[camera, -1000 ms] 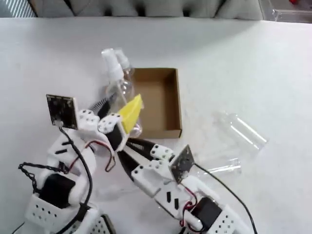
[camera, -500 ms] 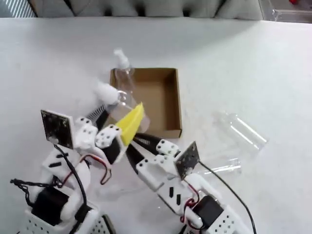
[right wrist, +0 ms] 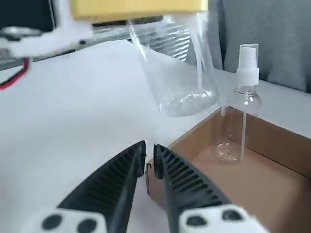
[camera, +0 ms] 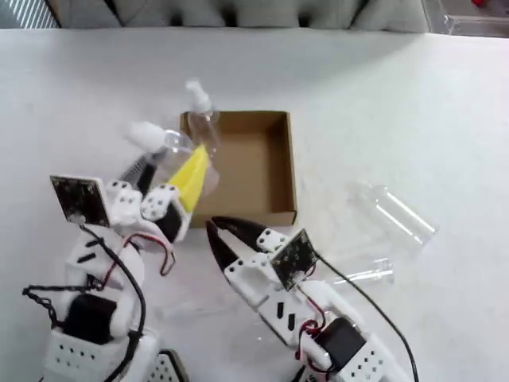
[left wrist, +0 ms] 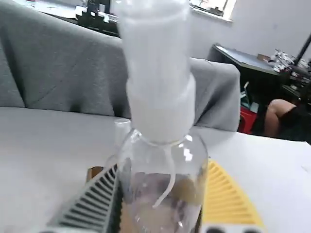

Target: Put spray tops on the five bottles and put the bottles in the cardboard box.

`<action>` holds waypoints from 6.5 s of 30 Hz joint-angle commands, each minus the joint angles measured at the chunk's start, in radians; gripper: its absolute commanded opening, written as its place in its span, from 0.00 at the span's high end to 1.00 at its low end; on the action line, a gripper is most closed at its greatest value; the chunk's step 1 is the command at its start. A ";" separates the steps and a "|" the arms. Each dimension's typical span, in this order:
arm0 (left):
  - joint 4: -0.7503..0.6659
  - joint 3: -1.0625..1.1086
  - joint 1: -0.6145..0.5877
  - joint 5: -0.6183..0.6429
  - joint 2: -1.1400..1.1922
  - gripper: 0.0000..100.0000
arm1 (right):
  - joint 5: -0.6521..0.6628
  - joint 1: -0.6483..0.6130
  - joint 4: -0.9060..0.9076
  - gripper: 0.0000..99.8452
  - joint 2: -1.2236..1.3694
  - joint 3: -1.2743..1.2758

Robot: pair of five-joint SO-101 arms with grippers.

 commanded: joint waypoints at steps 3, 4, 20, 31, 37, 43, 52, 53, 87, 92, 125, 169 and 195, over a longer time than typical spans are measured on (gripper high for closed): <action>-0.161 -0.057 -0.058 -0.011 0.271 0.98 | 0.028 0.001 0.012 0.98 -0.010 0.008; -0.186 -0.063 -0.058 -0.011 0.308 0.98 | 0.028 0.002 0.013 0.98 -0.010 0.008; -0.571 -0.005 -0.104 -0.012 0.690 0.98 | 0.029 0.002 0.019 0.98 -0.010 0.008; -0.741 -0.006 -0.094 -0.012 0.911 0.98 | 0.031 0.002 0.018 0.98 -0.010 0.008; -0.812 -0.006 -0.097 -0.012 0.995 0.98 | 0.031 0.002 0.018 0.98 -0.010 0.008; -0.855 -0.035 -0.101 -0.014 1.081 0.98 | 0.031 0.002 0.018 0.98 -0.010 0.008; -0.856 -0.080 -0.094 -0.014 1.139 0.98 | 0.031 0.002 0.018 0.98 -0.010 0.008; -0.856 -0.081 -0.094 -0.014 1.139 0.98 | 0.031 0.002 0.018 0.98 -0.010 0.008; -1.014 -0.107 -0.061 -0.104 1.293 0.98 | 0.029 0.001 0.018 0.98 -0.004 0.008; -1.049 -0.110 -0.064 -0.104 1.334 0.98 | 0.028 0.001 0.018 0.98 -0.002 0.008; -1.181 -0.109 -0.064 -0.195 1.480 0.96 | 0.031 0.001 0.018 0.98 -0.002 0.008; -1.177 -0.020 -0.061 -0.138 1.446 0.63 | 0.031 0.002 0.019 0.98 -0.002 0.008; -0.161 0.092 -0.054 -0.147 0.516 0.63 | 0.031 0.002 0.038 0.98 -0.002 0.008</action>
